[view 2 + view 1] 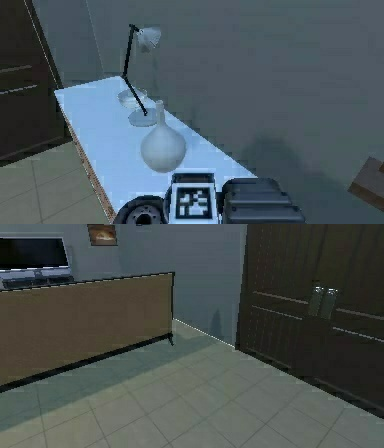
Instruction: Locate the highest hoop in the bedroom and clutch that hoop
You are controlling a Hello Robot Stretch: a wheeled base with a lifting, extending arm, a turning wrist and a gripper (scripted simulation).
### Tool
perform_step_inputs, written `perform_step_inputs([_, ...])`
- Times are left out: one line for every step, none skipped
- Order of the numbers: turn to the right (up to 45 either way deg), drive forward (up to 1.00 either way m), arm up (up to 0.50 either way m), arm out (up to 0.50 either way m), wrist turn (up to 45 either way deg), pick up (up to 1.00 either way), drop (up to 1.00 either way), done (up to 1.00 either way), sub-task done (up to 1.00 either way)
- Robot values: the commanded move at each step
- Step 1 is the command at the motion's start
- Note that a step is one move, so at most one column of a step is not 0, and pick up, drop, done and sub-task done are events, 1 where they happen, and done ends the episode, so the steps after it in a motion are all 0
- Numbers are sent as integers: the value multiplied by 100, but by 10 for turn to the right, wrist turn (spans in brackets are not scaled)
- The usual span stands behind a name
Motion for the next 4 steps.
perform_step_inputs([0, 0, 0, 2, 0, 0, 0, 0, 0])
perform_step_inputs([0, 0, 0, 0, 450, 0, 0, 0, 0])
perform_step_inputs([0, 0, 0, 0, 450, 0, 0, 0, 0])
perform_step_inputs([0, 0, 0, 0, 450, 0, 0, 0, 0])
